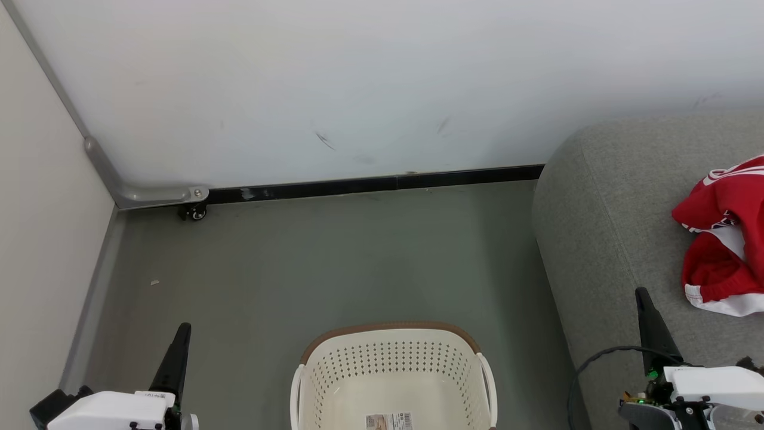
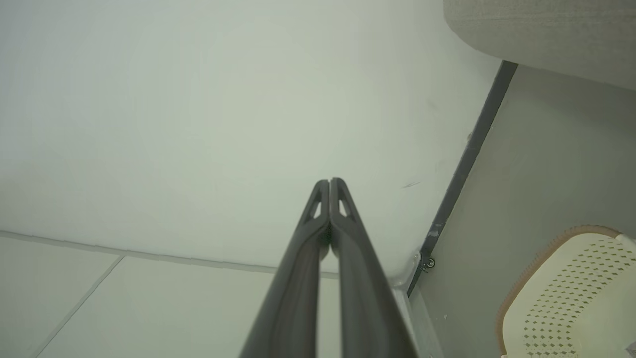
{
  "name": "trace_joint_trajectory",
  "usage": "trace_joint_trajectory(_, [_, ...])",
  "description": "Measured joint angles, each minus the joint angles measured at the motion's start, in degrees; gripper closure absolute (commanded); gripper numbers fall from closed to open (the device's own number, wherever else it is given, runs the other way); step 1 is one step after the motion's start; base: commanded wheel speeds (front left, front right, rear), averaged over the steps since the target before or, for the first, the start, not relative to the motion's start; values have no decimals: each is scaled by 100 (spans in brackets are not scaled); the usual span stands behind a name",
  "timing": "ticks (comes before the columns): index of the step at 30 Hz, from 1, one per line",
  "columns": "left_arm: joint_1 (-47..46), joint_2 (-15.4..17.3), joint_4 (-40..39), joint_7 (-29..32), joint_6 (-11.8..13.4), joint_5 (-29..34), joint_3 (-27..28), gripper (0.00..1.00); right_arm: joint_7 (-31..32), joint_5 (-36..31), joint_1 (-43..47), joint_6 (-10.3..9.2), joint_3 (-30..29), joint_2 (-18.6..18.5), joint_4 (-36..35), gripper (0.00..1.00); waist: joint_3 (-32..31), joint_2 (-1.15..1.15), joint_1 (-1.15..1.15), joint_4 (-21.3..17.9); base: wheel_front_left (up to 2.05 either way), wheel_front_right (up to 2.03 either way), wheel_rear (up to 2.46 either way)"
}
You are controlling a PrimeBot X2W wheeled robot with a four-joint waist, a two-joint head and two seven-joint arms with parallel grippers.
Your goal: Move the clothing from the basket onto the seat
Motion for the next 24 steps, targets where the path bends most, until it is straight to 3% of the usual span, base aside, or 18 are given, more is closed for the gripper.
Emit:
trace_joint_trajectory(13, [-107,-68,-62,179,-265,-1058,141,100,118,1126,-230,0,-82,-78,107,100,45,0,-1,39,0,0,0])
trace_joint_trajectory(24, [-107,-78,-90,178,-267,-1117,144,100,119,1147,-231,0,-91,-82,135,100,46,0,-2,38,0,0,0])
